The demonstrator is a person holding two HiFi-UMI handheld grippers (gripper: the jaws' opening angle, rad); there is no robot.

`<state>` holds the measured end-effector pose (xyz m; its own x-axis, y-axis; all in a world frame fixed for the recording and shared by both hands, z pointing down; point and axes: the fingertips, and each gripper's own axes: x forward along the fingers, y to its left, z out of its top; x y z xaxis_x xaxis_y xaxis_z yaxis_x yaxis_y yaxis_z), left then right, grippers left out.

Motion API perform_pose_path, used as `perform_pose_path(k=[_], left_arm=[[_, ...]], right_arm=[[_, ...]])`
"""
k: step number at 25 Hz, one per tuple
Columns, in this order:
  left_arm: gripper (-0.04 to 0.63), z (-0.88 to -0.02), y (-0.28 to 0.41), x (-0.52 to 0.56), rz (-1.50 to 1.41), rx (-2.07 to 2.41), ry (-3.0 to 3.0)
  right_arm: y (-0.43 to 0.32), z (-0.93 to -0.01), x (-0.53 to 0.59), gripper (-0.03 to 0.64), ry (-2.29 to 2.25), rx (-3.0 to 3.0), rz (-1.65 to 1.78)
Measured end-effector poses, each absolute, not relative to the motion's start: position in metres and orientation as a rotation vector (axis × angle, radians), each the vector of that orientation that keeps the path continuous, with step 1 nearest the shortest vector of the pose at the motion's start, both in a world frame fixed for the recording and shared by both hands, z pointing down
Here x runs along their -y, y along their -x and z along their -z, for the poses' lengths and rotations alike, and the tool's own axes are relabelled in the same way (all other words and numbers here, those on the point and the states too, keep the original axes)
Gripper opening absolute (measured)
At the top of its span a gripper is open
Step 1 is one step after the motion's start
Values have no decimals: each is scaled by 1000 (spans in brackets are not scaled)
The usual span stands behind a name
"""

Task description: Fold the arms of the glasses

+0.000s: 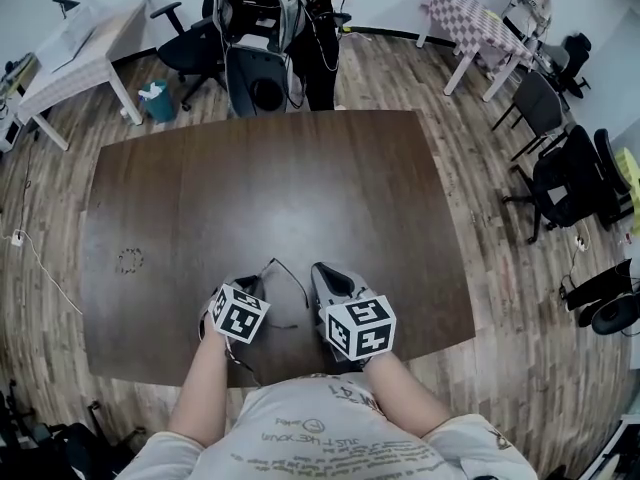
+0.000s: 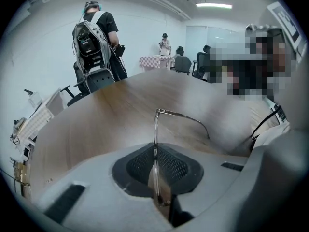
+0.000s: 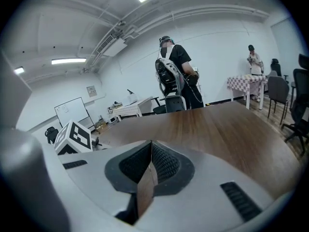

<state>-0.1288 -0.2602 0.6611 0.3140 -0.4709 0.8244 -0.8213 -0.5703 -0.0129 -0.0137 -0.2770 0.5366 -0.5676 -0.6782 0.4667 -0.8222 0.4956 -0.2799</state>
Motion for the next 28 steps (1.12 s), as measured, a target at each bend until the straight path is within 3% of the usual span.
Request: perform_pose_path(k=[22, 23, 25, 28], left_arm=[[35, -547, 130, 261, -814, 1486, -2494], [35, -544, 128, 260, -803, 1490, -2500], [35, -540, 125, 259, -786, 1497, -2512], [34, -536, 124, 258, -773, 1502, -2525]], right_arm=[[23, -528, 239, 20, -1070, 2448, -493], [22, -529, 237, 27, -1066, 2448, -488], [21, -530, 235, 104, -1062, 2448, -481], [20, -529, 234, 104, -1069, 2445, -476]])
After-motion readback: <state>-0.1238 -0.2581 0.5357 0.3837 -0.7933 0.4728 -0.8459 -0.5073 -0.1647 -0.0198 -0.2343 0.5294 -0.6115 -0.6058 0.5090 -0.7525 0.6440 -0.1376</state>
